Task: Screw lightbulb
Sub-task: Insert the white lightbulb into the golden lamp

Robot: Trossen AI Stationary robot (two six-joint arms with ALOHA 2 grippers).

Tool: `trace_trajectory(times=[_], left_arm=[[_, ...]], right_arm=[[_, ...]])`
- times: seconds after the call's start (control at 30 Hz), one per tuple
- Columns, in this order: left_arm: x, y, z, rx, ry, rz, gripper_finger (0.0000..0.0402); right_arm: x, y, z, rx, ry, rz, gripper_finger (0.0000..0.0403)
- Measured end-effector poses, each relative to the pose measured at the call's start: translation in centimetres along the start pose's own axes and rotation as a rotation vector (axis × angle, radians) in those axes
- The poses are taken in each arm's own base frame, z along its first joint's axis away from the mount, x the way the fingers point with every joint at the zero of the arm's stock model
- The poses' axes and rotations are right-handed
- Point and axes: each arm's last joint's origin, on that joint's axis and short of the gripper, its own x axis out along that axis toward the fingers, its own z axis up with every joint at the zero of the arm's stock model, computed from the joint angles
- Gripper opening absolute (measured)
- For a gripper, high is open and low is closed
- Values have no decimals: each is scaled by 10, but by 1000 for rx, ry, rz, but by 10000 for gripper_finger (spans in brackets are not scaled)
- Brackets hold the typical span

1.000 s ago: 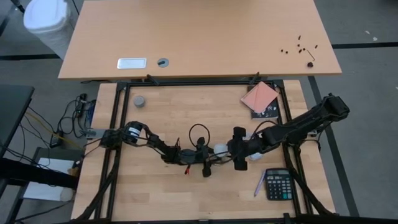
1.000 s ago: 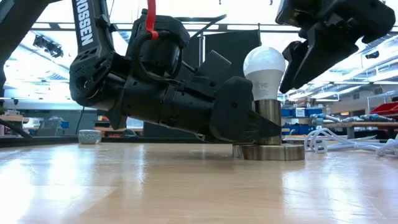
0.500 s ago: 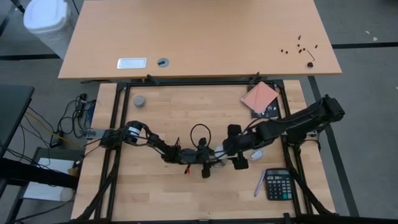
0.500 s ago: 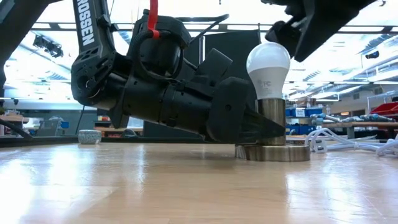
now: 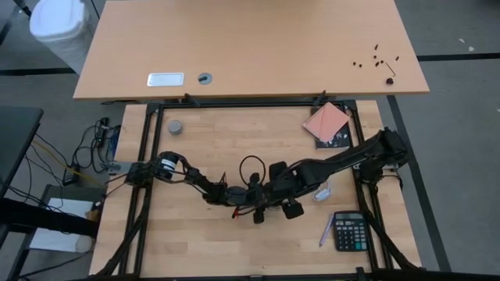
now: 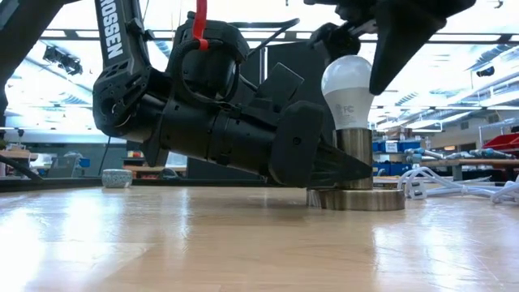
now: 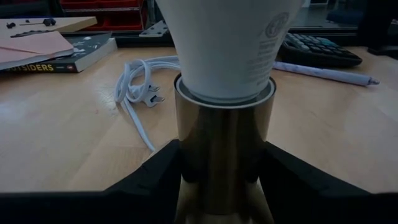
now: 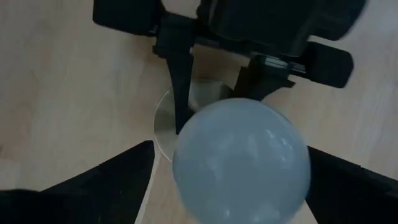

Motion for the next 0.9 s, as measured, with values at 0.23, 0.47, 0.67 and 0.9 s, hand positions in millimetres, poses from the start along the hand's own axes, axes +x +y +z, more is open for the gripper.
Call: trace_trajectory(times=[0.23,0.47,0.67,0.9], left_arm=[[0,0,0,-3,-1,0,193],[0,0,0,-4,-1,0,193],[0,0,0,-8,-10,-1,193],[0,0,0,-9,-13,-2,193]], right_arm=[[10,0,11,-52,37,1,374],[10,-6,14,24,45,-22,373],[10,-13,13,158,50,-38,372],[10,-12,13,167,49,-10,336]])
